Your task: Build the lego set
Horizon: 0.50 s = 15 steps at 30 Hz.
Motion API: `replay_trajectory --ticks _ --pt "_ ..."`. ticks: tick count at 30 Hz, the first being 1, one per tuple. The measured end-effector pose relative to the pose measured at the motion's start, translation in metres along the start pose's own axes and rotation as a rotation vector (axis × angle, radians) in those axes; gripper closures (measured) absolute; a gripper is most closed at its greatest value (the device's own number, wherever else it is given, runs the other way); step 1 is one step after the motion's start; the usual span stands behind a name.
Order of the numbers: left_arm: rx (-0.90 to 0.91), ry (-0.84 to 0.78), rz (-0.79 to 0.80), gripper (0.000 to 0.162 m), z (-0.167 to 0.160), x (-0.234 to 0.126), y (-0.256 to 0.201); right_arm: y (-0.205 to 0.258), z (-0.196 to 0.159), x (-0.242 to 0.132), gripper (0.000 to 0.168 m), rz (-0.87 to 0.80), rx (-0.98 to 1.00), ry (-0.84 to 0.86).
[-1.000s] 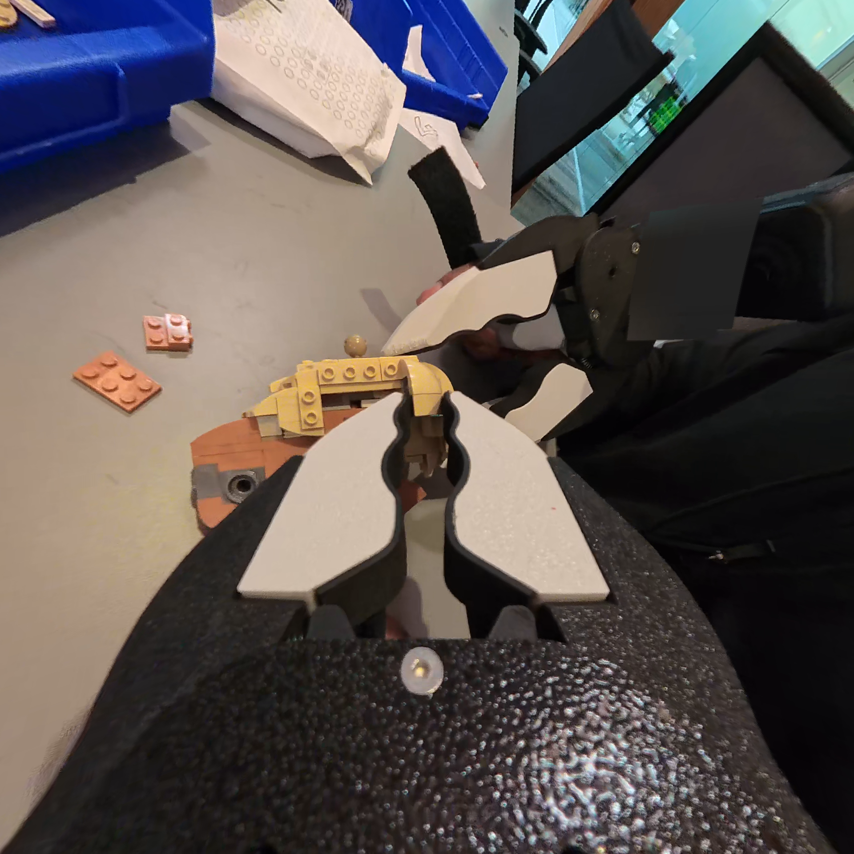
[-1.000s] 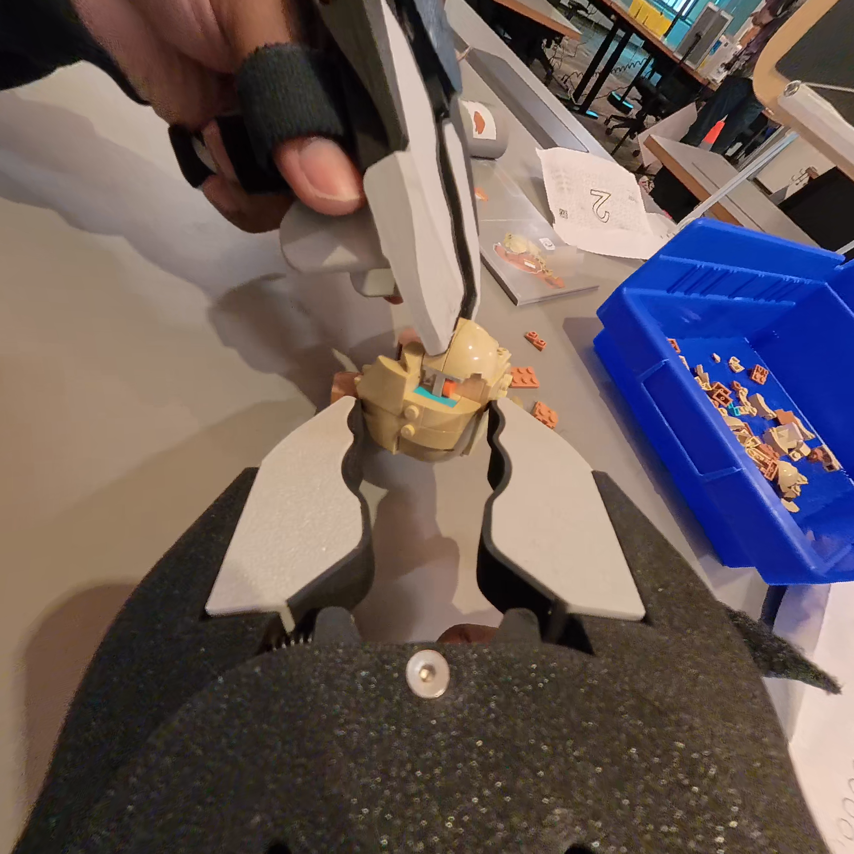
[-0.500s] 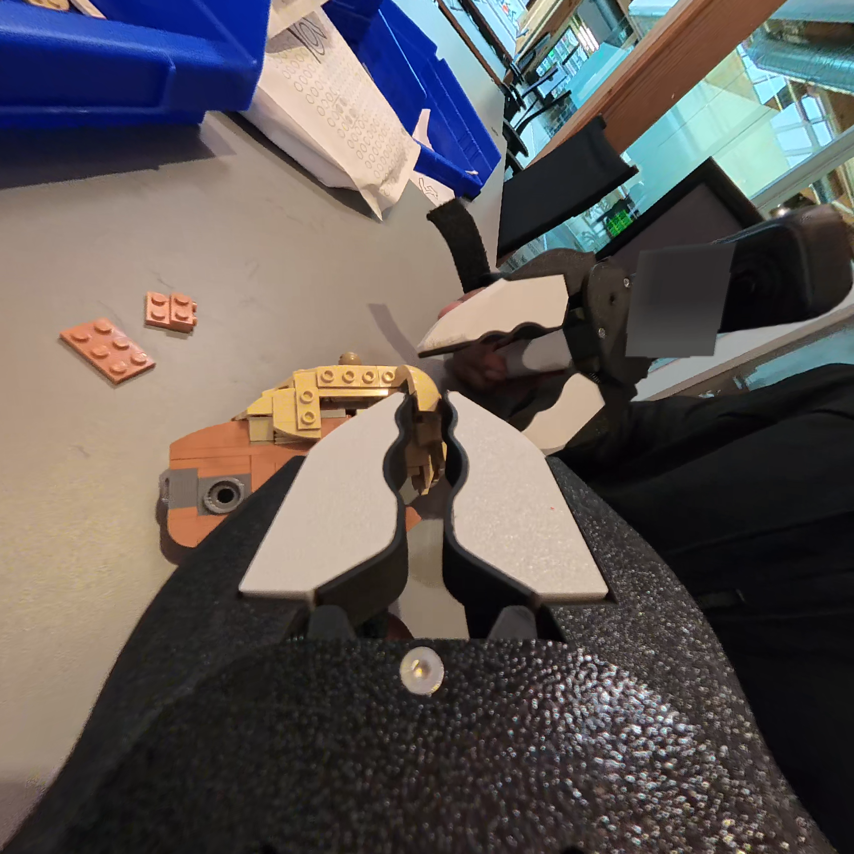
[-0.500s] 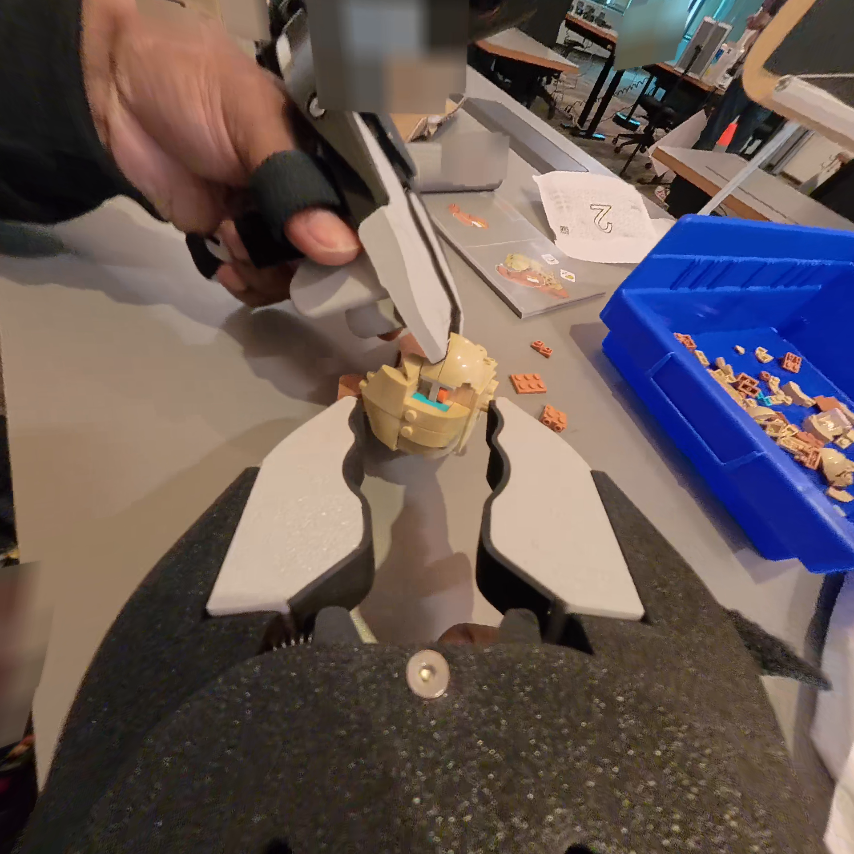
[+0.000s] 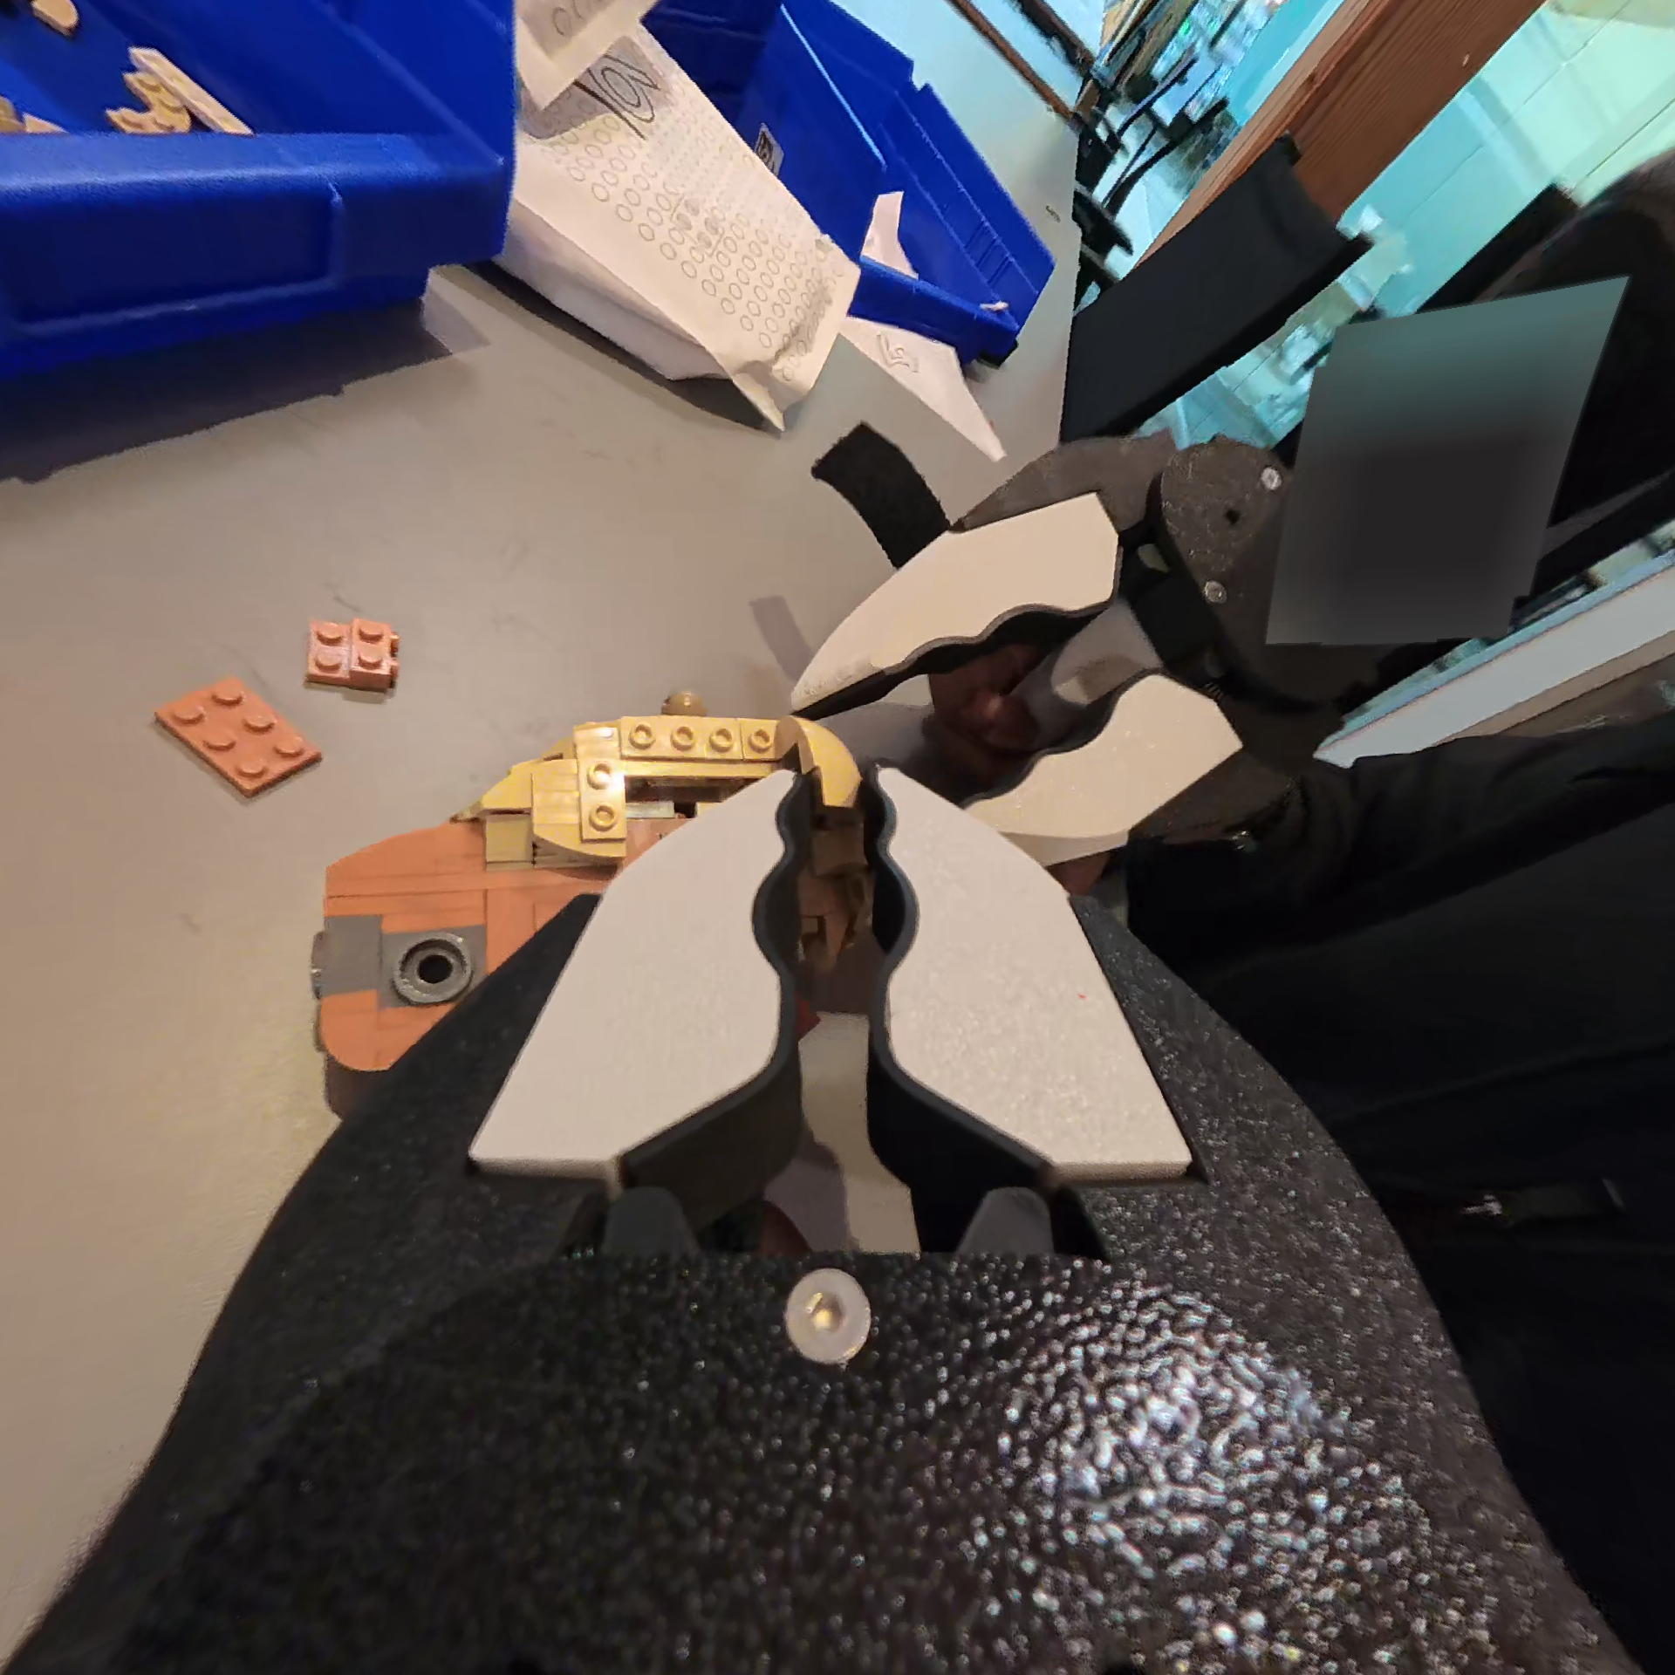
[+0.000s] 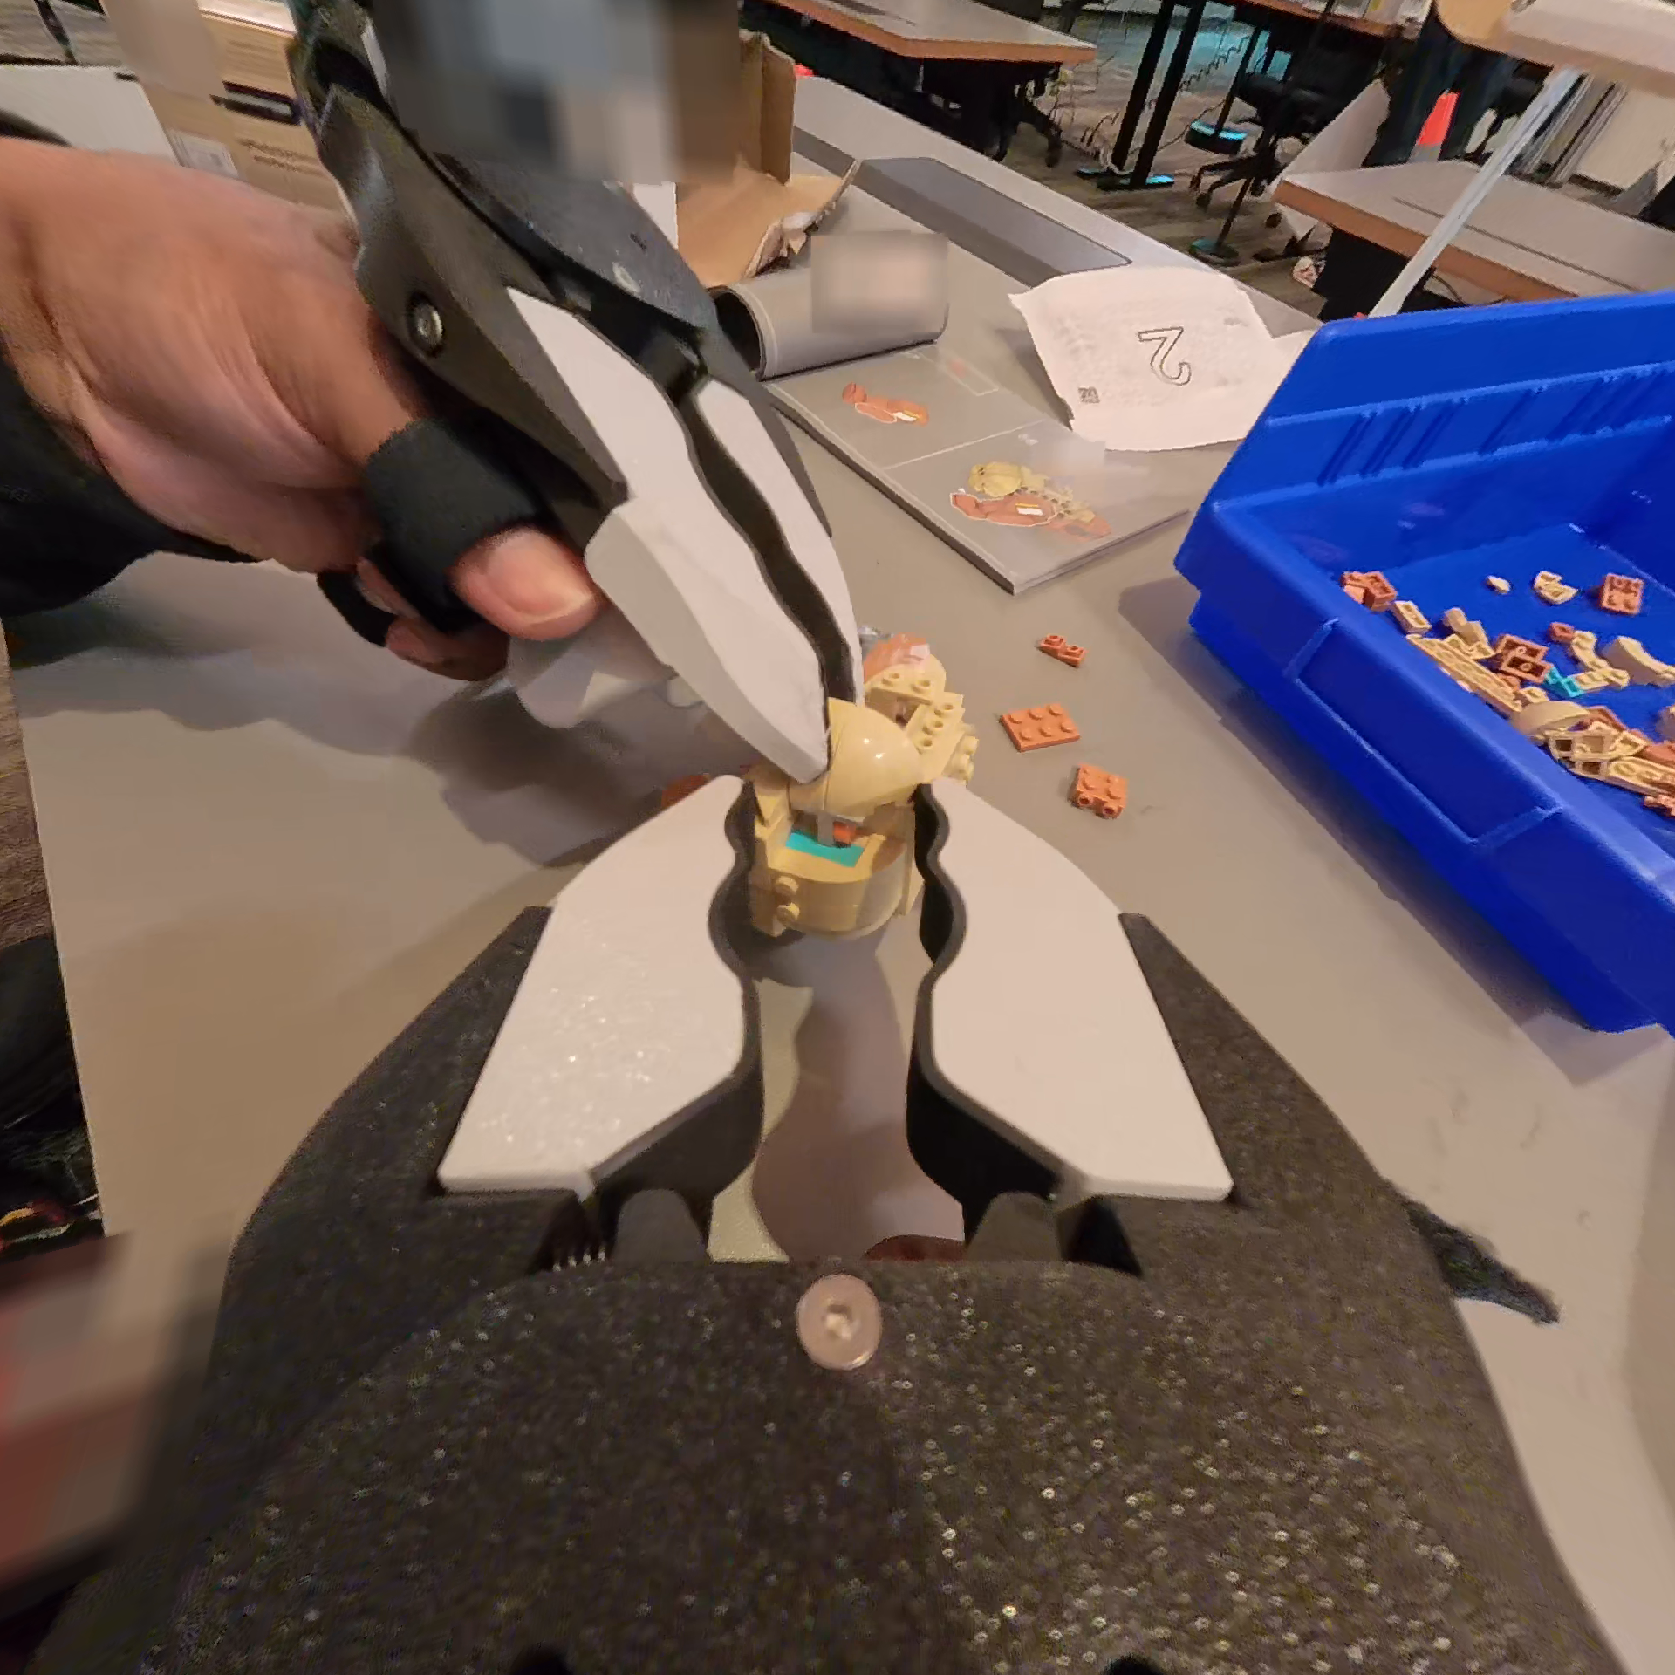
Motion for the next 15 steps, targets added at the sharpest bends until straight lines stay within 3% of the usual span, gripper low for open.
replay_trajectory --ticks 8,15 --pt "0.193 0.108 0.113 0.151 -0.0051 -0.0029 -0.0031 0.0051 -0.0029 0.0073 0.136 0.03 -0.04 0.07" --pt "-0.015 0.047 -0.017 0.154 -0.0085 -0.0038 0.0028 0.0054 -0.0035 0.0077 0.136 0.049 -0.032 0.075"
Point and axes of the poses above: each gripper's, where its closed fingertips meet, x out along the fingers, z out of its top, y = z × x across the jaws, the point moved 6 cm from there along -x, back along the fingers, and after that the axes turned 3 degrees about z, right-handed, at the moved point
